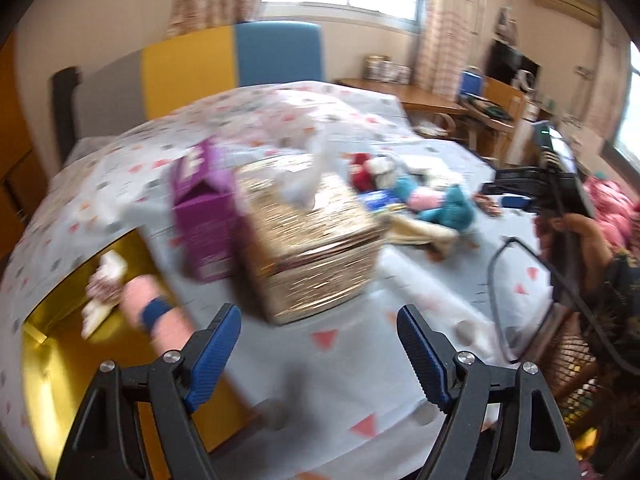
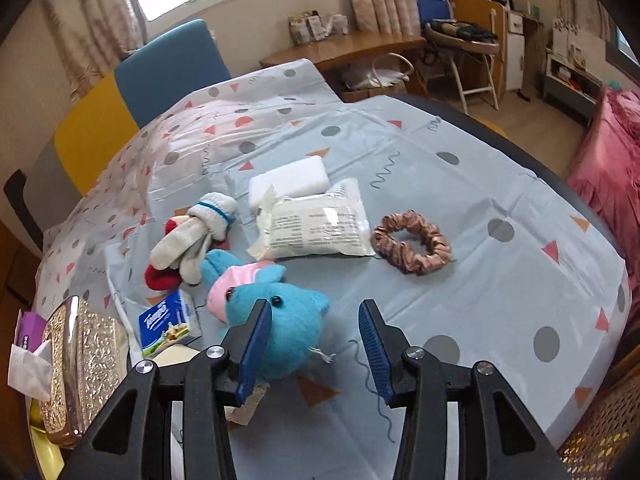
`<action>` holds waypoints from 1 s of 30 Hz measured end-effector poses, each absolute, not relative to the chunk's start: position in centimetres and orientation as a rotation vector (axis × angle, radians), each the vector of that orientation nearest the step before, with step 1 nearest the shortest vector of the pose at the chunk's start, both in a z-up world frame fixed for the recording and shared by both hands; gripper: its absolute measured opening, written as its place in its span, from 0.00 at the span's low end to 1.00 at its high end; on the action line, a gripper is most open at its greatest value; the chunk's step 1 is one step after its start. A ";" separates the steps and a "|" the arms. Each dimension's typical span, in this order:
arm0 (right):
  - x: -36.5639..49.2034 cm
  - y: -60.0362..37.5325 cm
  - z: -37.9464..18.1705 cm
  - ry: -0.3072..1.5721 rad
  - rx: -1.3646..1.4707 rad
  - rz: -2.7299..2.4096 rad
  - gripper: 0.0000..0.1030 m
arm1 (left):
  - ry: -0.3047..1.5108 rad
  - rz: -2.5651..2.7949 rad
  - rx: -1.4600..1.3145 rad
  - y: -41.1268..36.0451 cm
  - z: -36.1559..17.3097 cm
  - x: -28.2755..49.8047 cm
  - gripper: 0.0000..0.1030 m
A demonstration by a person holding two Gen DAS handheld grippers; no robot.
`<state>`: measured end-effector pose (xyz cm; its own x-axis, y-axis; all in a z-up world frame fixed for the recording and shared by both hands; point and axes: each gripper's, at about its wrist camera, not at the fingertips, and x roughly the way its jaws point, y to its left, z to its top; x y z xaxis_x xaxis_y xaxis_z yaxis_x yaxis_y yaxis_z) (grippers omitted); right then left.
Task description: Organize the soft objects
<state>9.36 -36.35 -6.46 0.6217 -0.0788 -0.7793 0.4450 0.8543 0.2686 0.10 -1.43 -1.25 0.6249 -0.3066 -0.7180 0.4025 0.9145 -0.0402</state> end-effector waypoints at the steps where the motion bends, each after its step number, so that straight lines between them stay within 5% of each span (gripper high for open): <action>1: 9.2 -36.7 -6.5 0.853 0.493 -0.314 0.44 | 0.800 -0.431 0.136 -2.4 -1.1 0.4 0.76; 7: 8.7 -38.8 -7.4 0.866 0.656 -0.295 0.44 | 0.869 -0.574 0.141 -9.0 -1.6 3.0 0.73; 16: 8.6 -39.3 -7.1 0.848 0.699 -0.276 0.44 | 1.109 -0.639 -0.010 -16.8 -5.8 8.0 0.38; 22: 8.6 -39.1 -6.7 0.829 0.695 -0.259 0.44 | 1.209 -0.564 -0.123 -19.6 -8.4 11.0 0.38; 24: 8.6 -39.2 -6.7 0.829 0.702 -0.252 0.44 | 1.220 -0.519 -0.166 -19.9 -8.8 12.1 0.46; 26: 8.6 -39.2 -6.7 0.832 0.713 -0.242 0.45 | 1.218 -0.463 -0.204 -19.8 -9.3 13.1 0.68; 30: 8.3 -39.2 -6.5 0.814 0.723 -0.239 0.45 | 1.210 -0.381 -0.220 -20.1 -10.1 15.0 0.69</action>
<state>8.33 -39.24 -6.47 0.6757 0.0724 -0.7336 0.4576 0.7390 0.4944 14.96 -20.07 -10.14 0.3004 -0.4000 -0.8659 0.1681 0.9158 -0.3647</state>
